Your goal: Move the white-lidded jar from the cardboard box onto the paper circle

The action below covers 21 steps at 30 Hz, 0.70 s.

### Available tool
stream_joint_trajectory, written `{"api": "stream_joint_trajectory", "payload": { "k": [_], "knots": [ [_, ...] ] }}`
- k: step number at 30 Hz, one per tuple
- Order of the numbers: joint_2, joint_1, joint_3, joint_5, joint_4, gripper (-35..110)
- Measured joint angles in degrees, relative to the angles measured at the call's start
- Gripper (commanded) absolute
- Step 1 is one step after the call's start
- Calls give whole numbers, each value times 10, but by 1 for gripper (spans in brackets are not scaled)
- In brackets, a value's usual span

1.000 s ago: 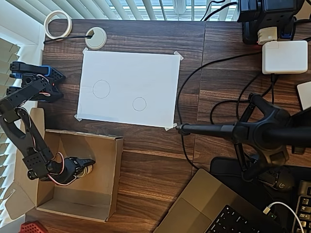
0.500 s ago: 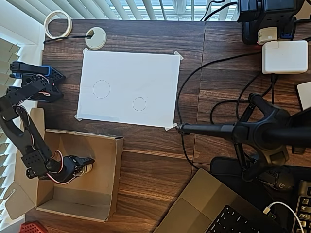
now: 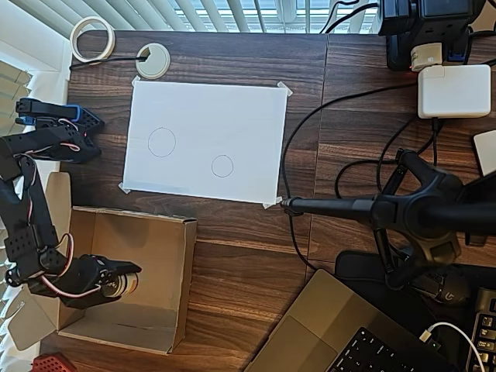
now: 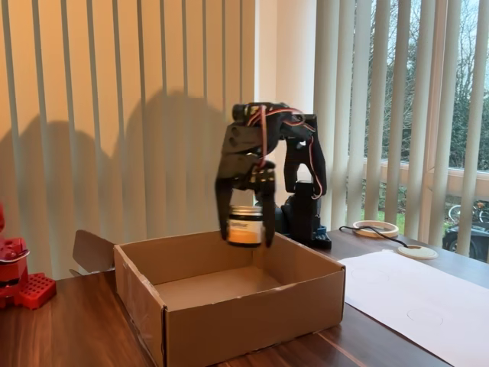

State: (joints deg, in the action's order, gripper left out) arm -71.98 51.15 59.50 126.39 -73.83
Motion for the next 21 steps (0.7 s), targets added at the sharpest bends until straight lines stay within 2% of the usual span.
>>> {"api": "stream_joint_trajectory", "payload": {
  "k": [13, 21],
  "knots": [
    [-2, -244, -35, -55, 0, 9],
    [-50, -365, 94, -67, 16, 8]
  ]
}}
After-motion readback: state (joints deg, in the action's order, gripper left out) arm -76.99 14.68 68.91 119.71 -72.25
